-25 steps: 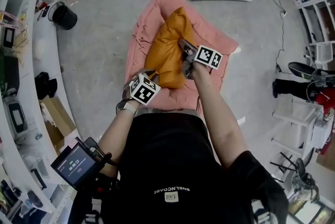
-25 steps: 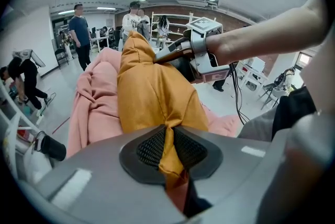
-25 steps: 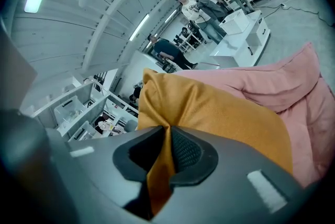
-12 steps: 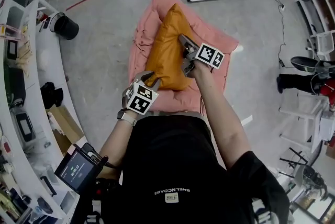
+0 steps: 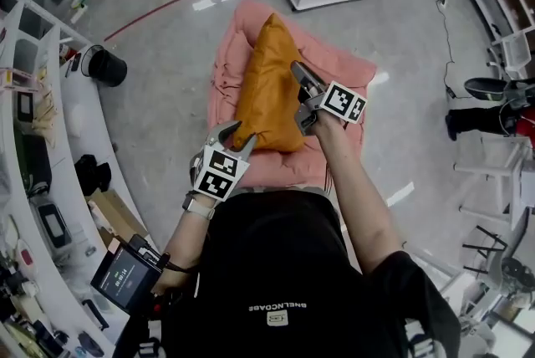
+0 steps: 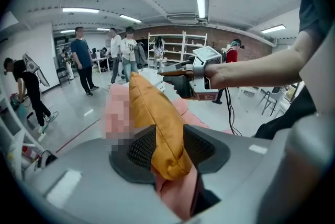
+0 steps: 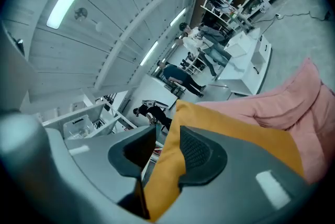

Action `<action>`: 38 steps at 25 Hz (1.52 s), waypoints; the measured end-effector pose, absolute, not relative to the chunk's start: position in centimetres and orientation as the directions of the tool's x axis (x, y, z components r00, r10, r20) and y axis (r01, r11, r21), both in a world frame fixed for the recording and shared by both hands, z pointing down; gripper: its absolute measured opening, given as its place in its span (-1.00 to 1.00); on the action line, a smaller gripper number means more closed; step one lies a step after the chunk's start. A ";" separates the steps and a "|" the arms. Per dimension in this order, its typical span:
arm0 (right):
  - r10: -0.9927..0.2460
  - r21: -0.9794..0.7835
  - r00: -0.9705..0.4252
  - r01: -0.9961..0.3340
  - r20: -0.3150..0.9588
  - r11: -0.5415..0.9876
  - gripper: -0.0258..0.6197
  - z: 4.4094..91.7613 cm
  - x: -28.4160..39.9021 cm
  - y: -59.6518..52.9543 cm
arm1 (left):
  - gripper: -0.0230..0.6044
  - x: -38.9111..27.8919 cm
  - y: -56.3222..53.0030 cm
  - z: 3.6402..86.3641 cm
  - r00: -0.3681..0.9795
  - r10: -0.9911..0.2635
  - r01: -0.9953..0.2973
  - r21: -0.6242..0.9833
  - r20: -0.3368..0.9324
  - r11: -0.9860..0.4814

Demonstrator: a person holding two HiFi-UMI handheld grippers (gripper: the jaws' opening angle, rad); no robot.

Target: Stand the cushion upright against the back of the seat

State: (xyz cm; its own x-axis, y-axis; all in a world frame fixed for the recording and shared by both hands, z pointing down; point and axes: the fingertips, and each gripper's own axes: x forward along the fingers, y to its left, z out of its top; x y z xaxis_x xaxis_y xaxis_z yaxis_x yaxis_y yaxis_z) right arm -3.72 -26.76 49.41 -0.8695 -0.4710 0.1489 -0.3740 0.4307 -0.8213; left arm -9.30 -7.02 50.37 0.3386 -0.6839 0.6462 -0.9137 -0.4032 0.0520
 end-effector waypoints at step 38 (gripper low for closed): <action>-0.697 -0.246 -0.712 -0.694 0.089 0.677 -0.89 35.5 10.5 -8.7 | -0.88 3.3 -8.7 37.3 0.717 -0.634 -0.667 0.022 0.289 -0.745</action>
